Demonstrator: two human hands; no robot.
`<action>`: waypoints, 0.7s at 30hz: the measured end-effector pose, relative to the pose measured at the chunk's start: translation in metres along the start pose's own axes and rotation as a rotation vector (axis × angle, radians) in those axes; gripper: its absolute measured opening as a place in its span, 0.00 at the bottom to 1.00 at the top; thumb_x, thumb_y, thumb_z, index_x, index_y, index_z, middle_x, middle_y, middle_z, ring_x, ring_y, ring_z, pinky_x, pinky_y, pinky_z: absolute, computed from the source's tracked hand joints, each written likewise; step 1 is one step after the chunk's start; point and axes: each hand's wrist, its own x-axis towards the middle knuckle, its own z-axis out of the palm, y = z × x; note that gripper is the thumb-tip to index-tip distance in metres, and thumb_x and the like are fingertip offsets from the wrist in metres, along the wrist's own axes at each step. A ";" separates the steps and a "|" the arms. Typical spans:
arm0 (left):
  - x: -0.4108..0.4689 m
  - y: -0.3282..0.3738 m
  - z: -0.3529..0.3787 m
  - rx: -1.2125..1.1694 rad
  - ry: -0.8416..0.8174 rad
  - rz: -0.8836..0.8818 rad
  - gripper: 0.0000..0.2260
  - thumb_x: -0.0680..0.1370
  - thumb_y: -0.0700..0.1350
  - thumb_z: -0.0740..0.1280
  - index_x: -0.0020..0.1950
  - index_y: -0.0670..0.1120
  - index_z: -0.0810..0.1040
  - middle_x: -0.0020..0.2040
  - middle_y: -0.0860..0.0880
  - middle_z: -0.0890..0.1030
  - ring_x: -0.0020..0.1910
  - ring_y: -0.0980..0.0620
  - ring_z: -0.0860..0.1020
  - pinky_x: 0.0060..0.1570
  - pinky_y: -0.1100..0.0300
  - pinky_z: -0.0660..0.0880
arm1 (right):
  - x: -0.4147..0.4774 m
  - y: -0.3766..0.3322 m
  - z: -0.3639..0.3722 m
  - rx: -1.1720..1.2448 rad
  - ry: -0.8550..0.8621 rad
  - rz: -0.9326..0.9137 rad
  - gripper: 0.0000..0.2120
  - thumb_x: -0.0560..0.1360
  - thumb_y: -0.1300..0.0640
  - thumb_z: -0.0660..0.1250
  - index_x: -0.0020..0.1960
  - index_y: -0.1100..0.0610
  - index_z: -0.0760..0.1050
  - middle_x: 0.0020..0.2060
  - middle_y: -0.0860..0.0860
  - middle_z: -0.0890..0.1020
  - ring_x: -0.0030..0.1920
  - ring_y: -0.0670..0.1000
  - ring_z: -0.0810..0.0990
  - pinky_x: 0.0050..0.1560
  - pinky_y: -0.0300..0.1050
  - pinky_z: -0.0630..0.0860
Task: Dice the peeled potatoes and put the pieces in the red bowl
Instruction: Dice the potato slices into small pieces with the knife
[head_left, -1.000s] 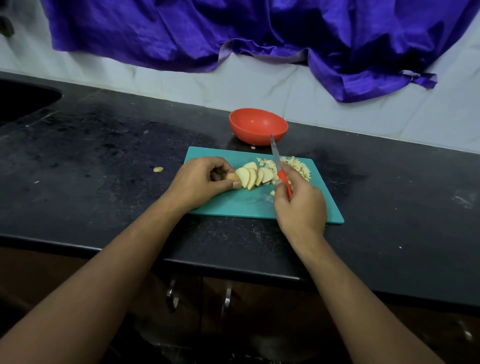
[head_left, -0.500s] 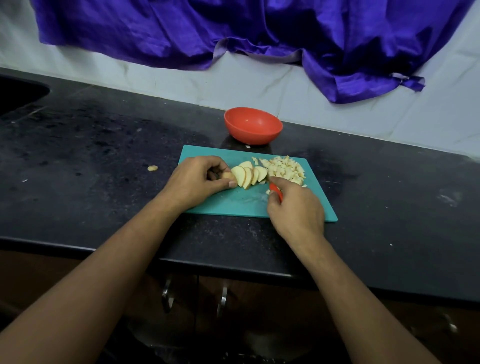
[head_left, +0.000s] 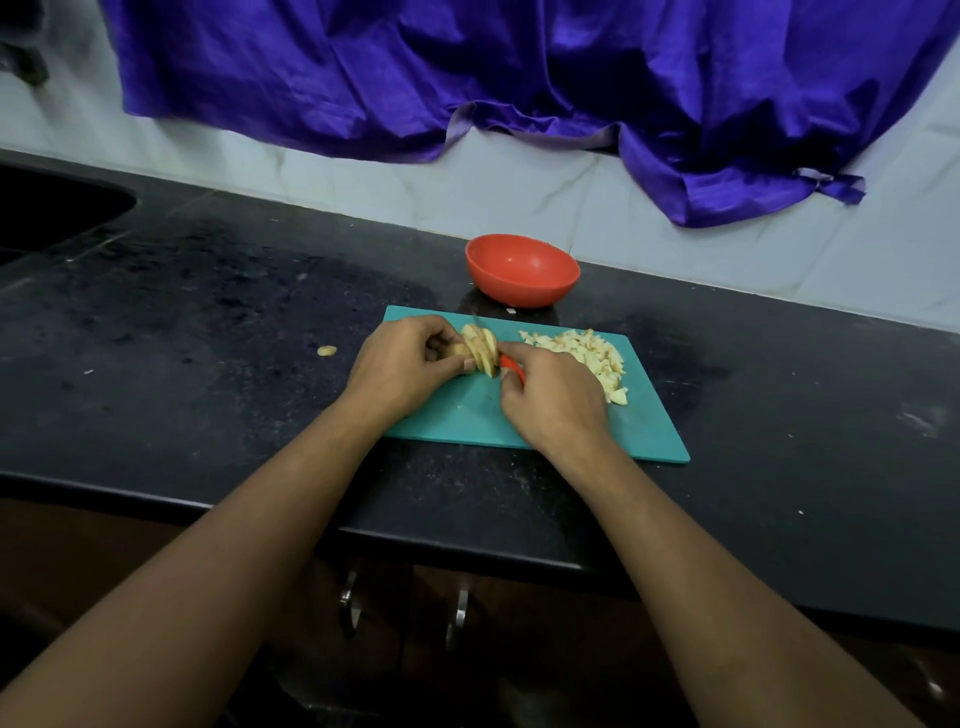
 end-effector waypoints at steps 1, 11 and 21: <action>0.002 0.001 0.001 0.009 0.013 -0.006 0.10 0.72 0.54 0.78 0.48 0.54 0.83 0.40 0.57 0.82 0.40 0.60 0.79 0.45 0.56 0.77 | 0.004 0.000 0.001 -0.008 -0.006 -0.009 0.20 0.82 0.51 0.60 0.73 0.43 0.73 0.56 0.49 0.85 0.56 0.55 0.81 0.49 0.49 0.76; 0.000 0.003 0.000 0.015 0.034 0.020 0.10 0.72 0.56 0.78 0.49 0.55 0.83 0.41 0.59 0.82 0.40 0.61 0.79 0.42 0.58 0.74 | 0.006 0.021 -0.001 0.190 0.118 0.034 0.20 0.83 0.51 0.62 0.73 0.44 0.73 0.55 0.49 0.85 0.52 0.53 0.82 0.45 0.47 0.73; -0.003 0.007 0.005 0.028 -0.066 0.104 0.10 0.73 0.60 0.76 0.47 0.57 0.83 0.41 0.59 0.82 0.40 0.62 0.79 0.39 0.58 0.75 | -0.036 0.054 0.002 0.345 0.231 0.067 0.20 0.82 0.51 0.64 0.72 0.40 0.74 0.27 0.40 0.73 0.30 0.42 0.74 0.29 0.37 0.60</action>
